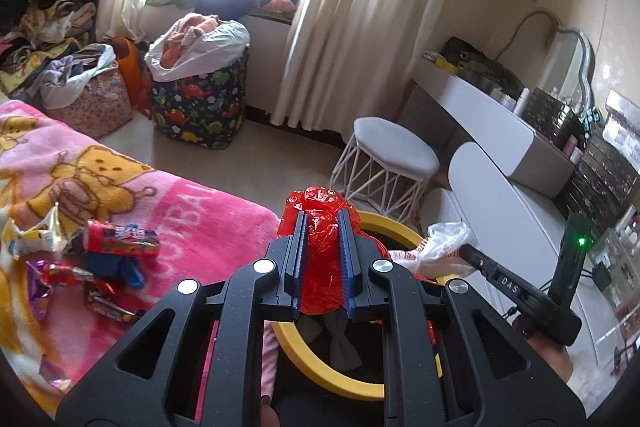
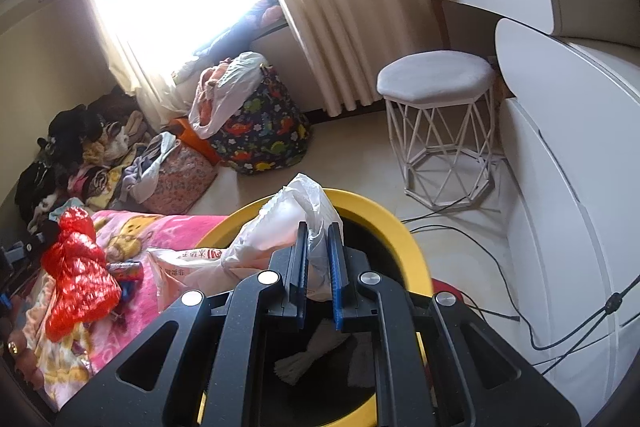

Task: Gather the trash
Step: 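Open both tools to drop the bags into the bin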

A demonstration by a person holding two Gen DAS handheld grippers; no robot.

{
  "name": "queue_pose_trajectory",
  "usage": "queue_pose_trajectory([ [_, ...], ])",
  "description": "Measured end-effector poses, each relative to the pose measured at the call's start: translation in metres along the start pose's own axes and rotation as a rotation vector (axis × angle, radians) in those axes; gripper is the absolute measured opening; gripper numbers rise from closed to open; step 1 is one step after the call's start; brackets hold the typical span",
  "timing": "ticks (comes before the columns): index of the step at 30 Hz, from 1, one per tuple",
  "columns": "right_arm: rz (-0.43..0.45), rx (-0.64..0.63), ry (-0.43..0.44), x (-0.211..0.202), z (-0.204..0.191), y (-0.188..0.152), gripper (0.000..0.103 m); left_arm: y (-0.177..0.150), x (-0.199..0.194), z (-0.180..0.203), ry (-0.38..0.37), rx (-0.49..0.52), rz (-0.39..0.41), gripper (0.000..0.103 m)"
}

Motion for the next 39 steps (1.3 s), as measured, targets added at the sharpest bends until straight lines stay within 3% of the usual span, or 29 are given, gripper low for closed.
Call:
queue_pose_trajectory([
  [20, 0.025, 0.008, -0.114, 0.01, 0.023, -0.005, 0.01, -0.038, 0.043, 0.017, -0.049, 0.034, -0.128, 0.01],
  [28, 0.012, -0.009, -0.108, 0.016, 0.017, -0.009, 0.013, -0.051, 0.056, 0.017, -0.054, 0.018, -0.166, 0.01],
  [29, 0.008, -0.006, -0.101, 0.017, 0.016, -0.009, 0.013, -0.051, 0.057, 0.016, -0.055, 0.015, -0.169, 0.012],
  [31, 0.002, 0.003, -0.088, 0.019, 0.016, -0.008, 0.017, -0.052, 0.058, 0.015, -0.06, 0.003, -0.172, 0.026],
  [33, -0.007, 0.004, -0.076, 0.02, 0.015, -0.009, 0.026, -0.052, 0.058, 0.012, -0.062, -0.011, -0.168, 0.051],
  [35, -0.005, 0.015, -0.066, 0.019, 0.014, -0.008, 0.039, -0.05, 0.056, 0.01, -0.06, -0.024, -0.158, 0.06],
  [36, -0.006, 0.019, -0.059, 0.018, 0.013, -0.008, 0.042, -0.05, 0.055, 0.008, -0.052, -0.026, -0.153, 0.069],
  [39, -0.01, 0.019, -0.038, 0.017, 0.008, -0.008, 0.048, -0.047, 0.05, 0.006, -0.038, -0.028, -0.132, 0.082],
])
Point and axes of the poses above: each gripper's, at about its wrist camera, not at the fingertips, and x roughly the way its jaws point, z to its right, y to its top, the point moved 8 cm from there along x, roughly the way its jaws point, and after that the axes turned 8 degrees about -y, right-handed, at the moved point
